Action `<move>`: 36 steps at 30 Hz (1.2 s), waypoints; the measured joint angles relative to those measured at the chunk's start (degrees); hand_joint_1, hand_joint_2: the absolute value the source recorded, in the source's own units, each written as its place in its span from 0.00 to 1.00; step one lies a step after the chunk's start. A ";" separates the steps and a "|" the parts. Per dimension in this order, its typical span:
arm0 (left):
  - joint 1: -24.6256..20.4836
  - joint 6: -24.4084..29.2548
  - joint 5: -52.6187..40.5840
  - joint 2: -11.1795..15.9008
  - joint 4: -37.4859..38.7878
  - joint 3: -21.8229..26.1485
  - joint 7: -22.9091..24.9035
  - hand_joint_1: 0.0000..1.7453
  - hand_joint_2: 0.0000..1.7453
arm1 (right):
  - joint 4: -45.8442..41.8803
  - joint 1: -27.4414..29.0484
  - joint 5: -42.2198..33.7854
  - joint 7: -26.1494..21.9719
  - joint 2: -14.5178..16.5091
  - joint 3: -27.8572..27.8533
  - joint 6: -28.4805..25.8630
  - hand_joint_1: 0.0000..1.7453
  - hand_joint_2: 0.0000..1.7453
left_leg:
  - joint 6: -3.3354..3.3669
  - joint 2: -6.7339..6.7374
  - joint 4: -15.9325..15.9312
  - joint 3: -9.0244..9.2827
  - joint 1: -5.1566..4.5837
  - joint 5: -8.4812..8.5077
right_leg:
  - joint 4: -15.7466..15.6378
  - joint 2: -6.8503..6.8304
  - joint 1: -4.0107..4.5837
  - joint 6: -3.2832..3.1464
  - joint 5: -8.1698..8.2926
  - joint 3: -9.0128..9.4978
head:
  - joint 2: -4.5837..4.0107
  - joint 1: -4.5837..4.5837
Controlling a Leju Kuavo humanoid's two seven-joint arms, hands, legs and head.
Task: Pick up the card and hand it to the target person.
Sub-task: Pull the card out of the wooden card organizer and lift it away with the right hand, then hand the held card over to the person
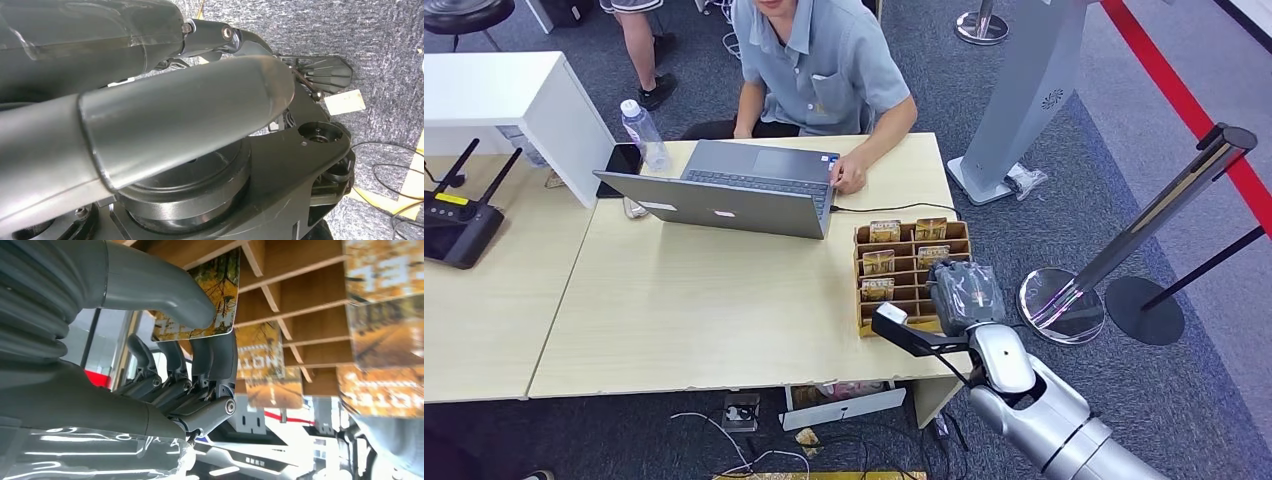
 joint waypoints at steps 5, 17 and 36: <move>0.00 0.03 0.03 0.00 0.00 0.00 0.00 0.00 0.00 | -2.00 0.13 1.45 0.29 -0.14 0.02 0.91 1.00 1.00 | 0.00 0.00 0.00 0.00 0.00 0.00 | 0.00 0.00 0.00 0.00 0.00 0.00 | 0.00 0.01; 0.03 -0.04 -0.01 0.00 0.02 -0.02 -0.06 0.00 0.00 | -12.15 -3.16 6.59 1.76 -4.20 -0.57 2.56 1.00 1.00 | 0.00 0.01 0.01 0.00 -0.01 0.01 | 0.00 0.00 -0.01 0.00 0.01 0.00 | 0.00 -0.01; -0.08 -0.88 -2.25 -0.02 0.02 -1.44 -0.18 0.00 0.00 | -20.87 -8.35 5.48 -0.15 -5.68 -3.93 -5.02 1.00 1.00 | 0.00 0.00 0.00 -0.03 0.00 0.01 | 0.00 -0.02 0.00 0.00 0.02 0.02 | 0.00 0.00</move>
